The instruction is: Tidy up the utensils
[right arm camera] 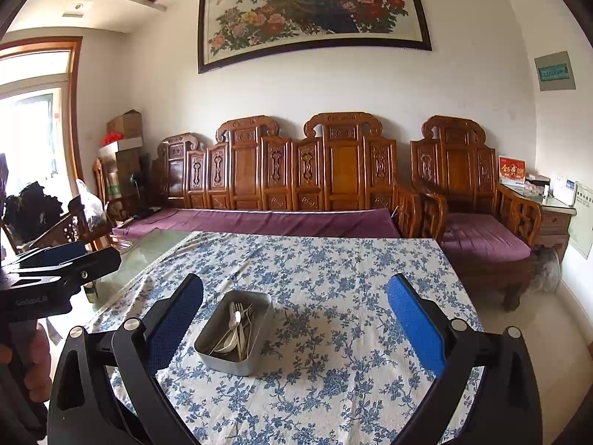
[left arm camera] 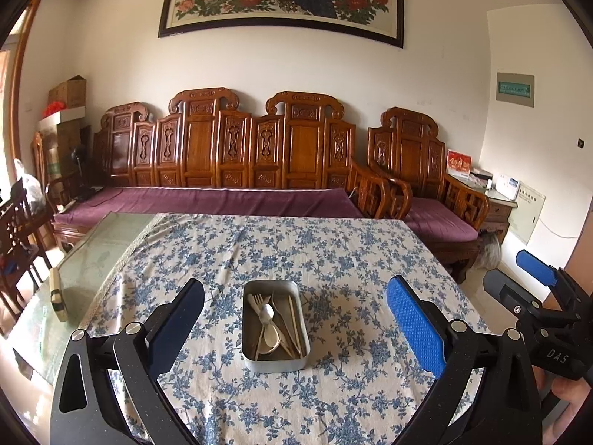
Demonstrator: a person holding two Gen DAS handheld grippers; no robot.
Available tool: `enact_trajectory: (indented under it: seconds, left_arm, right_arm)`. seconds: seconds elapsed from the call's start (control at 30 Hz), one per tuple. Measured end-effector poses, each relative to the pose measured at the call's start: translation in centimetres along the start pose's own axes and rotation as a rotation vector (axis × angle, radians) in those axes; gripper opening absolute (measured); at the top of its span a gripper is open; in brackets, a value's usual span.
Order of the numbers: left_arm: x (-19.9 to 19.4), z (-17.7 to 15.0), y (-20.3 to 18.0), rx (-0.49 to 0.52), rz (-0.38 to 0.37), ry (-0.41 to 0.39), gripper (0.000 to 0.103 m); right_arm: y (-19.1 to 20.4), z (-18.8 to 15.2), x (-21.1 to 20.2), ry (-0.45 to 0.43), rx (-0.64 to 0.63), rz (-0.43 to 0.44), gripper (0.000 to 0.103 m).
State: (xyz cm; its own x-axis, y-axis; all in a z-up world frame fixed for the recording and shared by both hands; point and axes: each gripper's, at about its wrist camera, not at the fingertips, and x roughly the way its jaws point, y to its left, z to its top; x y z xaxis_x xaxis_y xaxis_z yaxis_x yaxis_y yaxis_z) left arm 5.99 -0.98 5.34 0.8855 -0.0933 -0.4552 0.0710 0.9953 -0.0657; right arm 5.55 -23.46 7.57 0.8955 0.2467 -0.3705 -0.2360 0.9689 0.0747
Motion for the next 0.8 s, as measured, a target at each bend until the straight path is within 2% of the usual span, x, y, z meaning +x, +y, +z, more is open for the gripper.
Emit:
enact_trajectory:
  seconds: [0.8]
  left_arm:
    - [-0.63, -0.19, -0.32, 0.008, 0.008, -0.016, 0.095]
  right_arm:
    - [0.29, 0.06, -0.42, -0.003, 0.006, -0.004, 0.1]
